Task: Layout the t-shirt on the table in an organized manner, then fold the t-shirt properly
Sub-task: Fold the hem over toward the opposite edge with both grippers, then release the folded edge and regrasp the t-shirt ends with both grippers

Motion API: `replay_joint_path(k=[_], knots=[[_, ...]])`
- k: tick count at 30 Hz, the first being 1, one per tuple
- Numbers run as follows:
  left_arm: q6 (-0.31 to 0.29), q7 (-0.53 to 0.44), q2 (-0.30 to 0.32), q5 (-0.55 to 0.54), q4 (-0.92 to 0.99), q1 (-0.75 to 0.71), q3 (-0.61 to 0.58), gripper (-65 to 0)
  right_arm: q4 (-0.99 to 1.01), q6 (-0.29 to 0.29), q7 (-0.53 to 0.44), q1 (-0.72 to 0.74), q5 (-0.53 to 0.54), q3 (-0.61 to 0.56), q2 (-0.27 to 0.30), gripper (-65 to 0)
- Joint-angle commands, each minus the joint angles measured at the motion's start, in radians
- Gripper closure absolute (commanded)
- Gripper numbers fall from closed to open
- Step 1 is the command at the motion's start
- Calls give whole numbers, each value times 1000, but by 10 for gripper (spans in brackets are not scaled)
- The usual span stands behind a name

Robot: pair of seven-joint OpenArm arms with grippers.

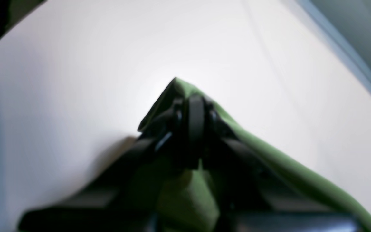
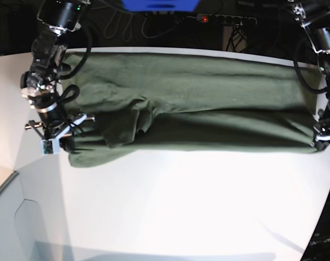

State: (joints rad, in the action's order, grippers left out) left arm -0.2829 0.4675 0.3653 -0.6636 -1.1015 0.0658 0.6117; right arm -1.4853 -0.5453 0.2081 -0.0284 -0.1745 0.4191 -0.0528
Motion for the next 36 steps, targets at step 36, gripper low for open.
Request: replay_joint_path(k=[36], knots=[[-112,32,-27,-11,-30,-152,9,-247,231,-6,-396,-198,14,100,9,-219]])
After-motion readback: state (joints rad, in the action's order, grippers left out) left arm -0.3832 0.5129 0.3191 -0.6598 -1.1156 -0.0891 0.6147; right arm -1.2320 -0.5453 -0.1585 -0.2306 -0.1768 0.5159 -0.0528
